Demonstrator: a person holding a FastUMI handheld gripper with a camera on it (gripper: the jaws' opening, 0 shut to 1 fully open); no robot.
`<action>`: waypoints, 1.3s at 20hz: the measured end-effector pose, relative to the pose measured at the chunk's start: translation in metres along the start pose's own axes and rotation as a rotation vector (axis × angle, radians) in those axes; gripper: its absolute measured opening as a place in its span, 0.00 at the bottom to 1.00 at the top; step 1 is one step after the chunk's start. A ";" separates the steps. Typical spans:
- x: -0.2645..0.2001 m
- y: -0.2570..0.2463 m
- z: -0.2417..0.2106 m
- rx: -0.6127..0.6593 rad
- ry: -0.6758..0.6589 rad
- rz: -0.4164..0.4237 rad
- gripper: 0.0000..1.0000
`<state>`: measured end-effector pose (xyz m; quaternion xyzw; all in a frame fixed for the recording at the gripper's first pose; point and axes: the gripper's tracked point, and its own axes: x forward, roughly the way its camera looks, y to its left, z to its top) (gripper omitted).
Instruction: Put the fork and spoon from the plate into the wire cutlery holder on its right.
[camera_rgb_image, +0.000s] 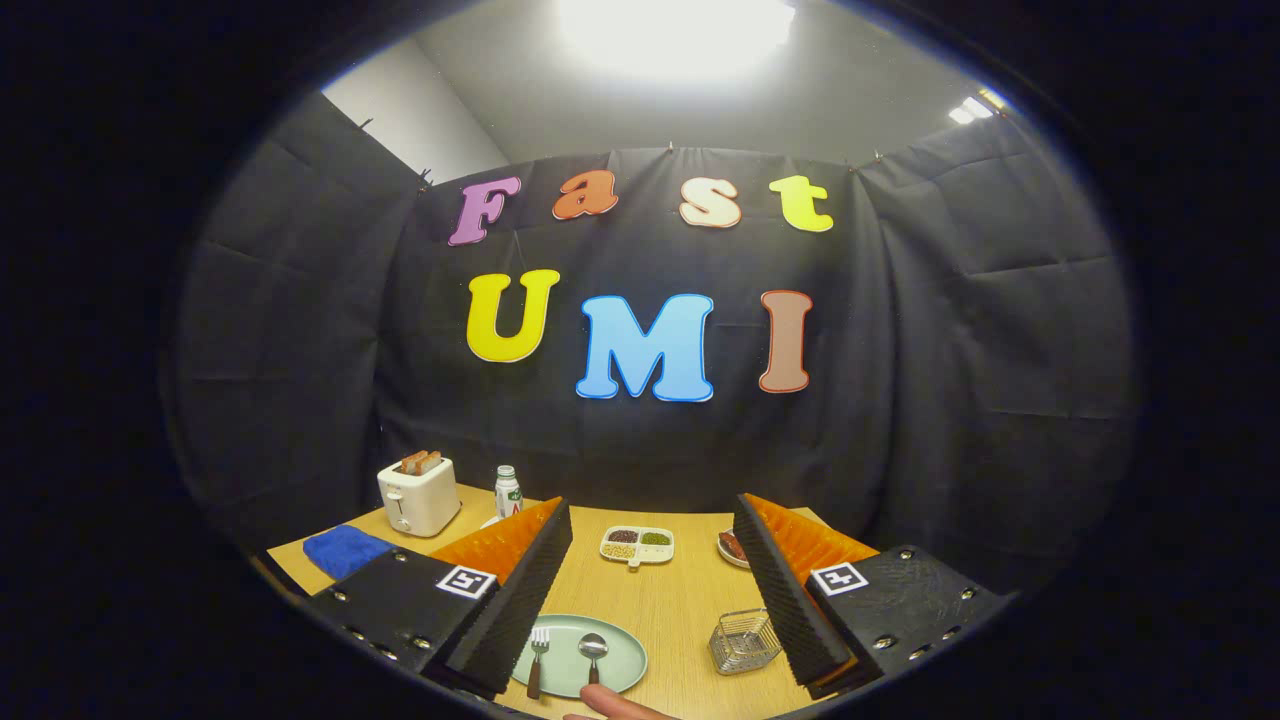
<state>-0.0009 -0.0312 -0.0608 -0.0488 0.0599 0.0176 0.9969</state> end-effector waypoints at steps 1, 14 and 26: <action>0.001 0.000 -0.003 0.001 0.005 0.003 0.99; 0.002 0.013 -0.083 -0.060 0.214 0.088 0.99; -0.017 0.036 -0.190 -0.159 0.512 0.201 0.99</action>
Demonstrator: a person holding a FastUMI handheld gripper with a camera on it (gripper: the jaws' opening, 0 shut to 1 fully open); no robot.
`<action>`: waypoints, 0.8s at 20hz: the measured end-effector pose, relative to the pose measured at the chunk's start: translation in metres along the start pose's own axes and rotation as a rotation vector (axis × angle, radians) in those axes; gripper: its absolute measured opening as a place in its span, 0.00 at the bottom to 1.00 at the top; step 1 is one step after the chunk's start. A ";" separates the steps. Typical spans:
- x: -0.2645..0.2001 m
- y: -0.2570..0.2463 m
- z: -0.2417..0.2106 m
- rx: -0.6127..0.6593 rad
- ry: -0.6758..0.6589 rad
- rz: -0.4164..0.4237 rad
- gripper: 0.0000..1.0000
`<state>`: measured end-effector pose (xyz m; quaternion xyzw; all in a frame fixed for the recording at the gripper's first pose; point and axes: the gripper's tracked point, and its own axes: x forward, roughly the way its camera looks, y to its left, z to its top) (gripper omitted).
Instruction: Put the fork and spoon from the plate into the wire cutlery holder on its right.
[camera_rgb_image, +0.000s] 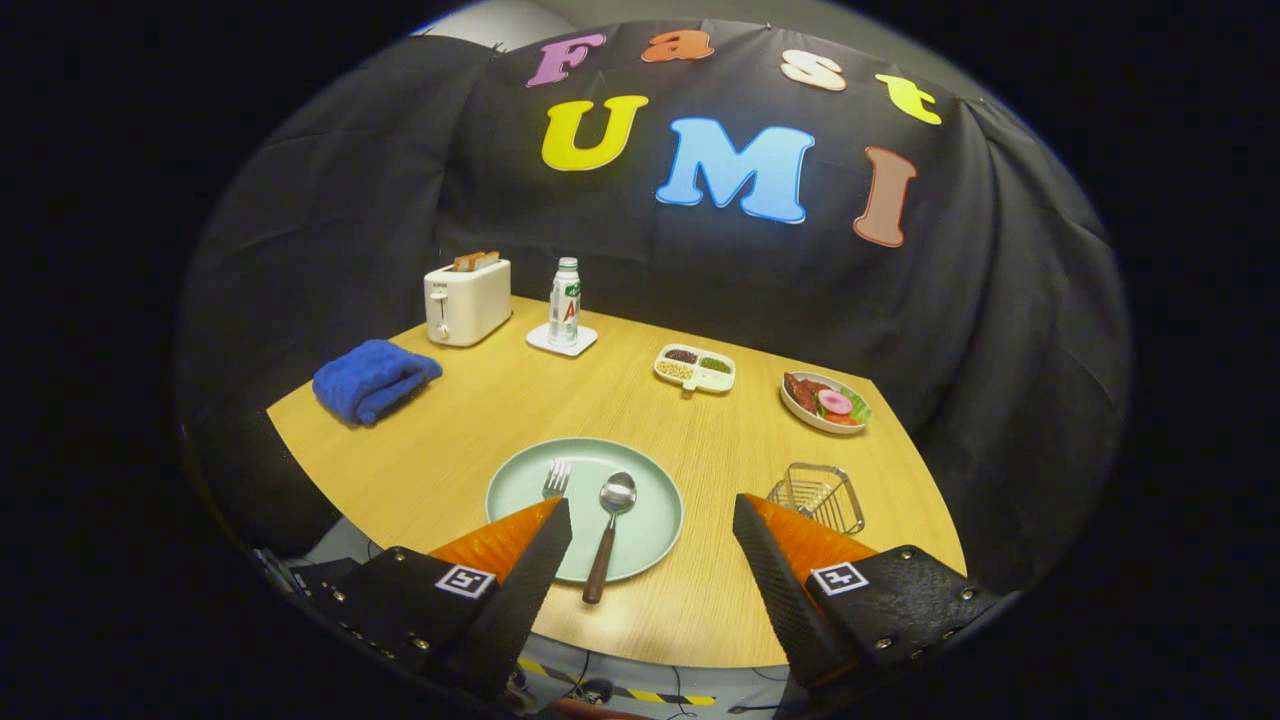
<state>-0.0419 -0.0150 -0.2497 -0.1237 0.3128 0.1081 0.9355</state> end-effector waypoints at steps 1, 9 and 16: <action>0.002 0.001 -0.005 0.002 0.019 0.003 0.99; 0.029 0.006 -0.065 -0.027 0.230 0.008 0.99; 0.048 0.015 -0.089 -0.091 0.289 0.035 0.85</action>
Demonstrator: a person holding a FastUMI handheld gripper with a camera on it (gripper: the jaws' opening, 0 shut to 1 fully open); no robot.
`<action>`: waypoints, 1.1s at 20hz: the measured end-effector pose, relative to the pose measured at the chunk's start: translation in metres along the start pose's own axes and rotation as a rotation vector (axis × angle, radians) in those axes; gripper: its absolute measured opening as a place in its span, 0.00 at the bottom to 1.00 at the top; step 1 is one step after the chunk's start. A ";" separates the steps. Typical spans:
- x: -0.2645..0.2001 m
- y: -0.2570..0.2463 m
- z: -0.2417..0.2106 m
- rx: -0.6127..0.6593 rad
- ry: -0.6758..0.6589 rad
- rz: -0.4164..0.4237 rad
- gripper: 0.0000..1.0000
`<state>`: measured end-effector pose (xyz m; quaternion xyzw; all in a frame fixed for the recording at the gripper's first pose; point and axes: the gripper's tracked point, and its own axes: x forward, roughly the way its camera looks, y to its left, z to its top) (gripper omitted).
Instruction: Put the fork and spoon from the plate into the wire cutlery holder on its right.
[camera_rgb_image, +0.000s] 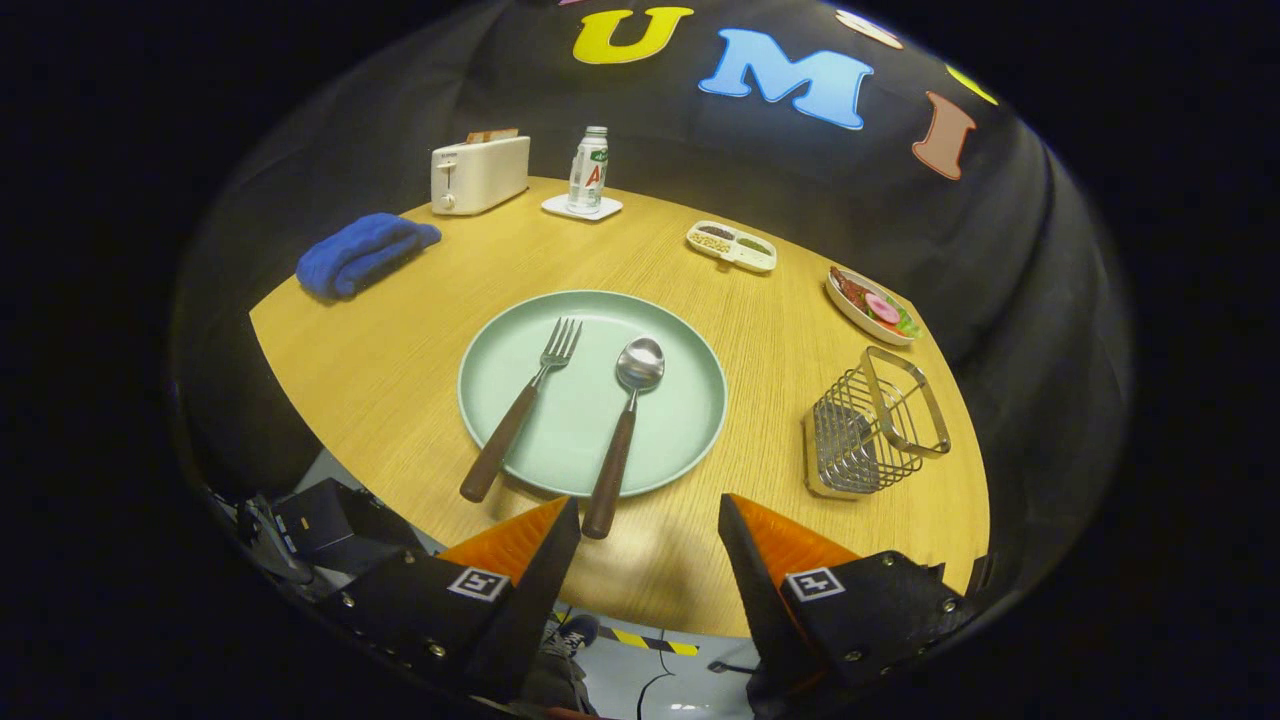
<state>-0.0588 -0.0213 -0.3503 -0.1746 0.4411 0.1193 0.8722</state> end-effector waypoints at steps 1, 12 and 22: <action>0.002 0.001 0.000 -0.009 -0.003 0.005 0.82; 0.010 -0.005 -0.013 0.051 0.077 0.106 0.09; -0.010 -0.012 0.008 0.077 0.019 0.164 0.09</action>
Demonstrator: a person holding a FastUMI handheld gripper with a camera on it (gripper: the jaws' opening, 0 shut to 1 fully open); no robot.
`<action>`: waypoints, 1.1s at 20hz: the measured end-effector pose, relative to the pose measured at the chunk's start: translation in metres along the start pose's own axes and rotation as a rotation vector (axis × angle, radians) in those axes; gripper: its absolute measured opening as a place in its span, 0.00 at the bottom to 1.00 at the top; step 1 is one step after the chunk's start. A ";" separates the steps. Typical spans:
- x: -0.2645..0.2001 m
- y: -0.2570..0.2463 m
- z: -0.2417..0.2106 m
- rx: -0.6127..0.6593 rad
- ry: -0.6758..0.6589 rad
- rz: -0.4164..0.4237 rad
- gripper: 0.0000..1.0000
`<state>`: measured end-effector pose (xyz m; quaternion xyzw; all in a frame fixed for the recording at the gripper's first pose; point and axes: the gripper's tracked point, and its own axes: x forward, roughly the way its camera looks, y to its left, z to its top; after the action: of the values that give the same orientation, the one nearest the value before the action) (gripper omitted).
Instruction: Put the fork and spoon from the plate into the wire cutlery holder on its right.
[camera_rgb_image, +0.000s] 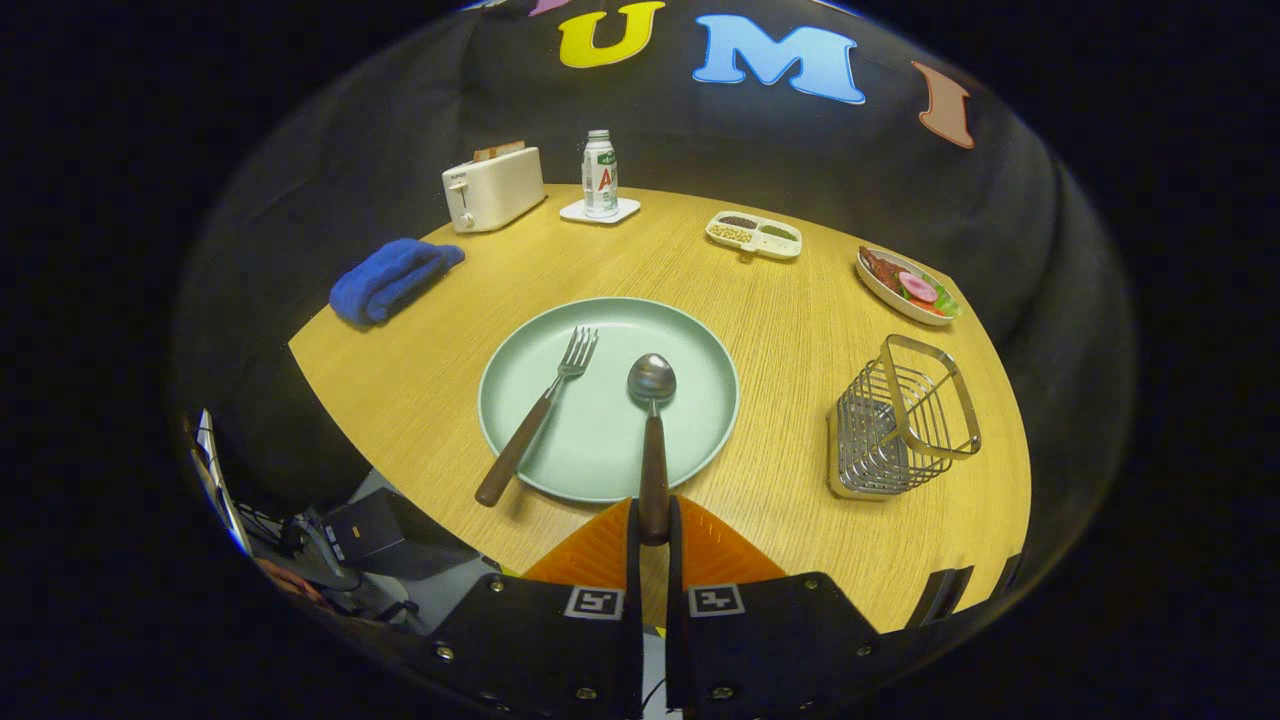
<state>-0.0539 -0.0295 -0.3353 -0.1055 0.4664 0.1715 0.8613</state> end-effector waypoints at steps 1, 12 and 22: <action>-0.002 0.000 0.001 0.000 0.000 0.003 0.10; -0.024 -0.014 0.046 0.059 -0.070 0.020 0.09; -0.038 -0.024 0.075 0.040 -0.092 0.027 0.09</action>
<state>-0.0059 -0.0332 -0.2625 -0.0738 0.4310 0.1783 0.8815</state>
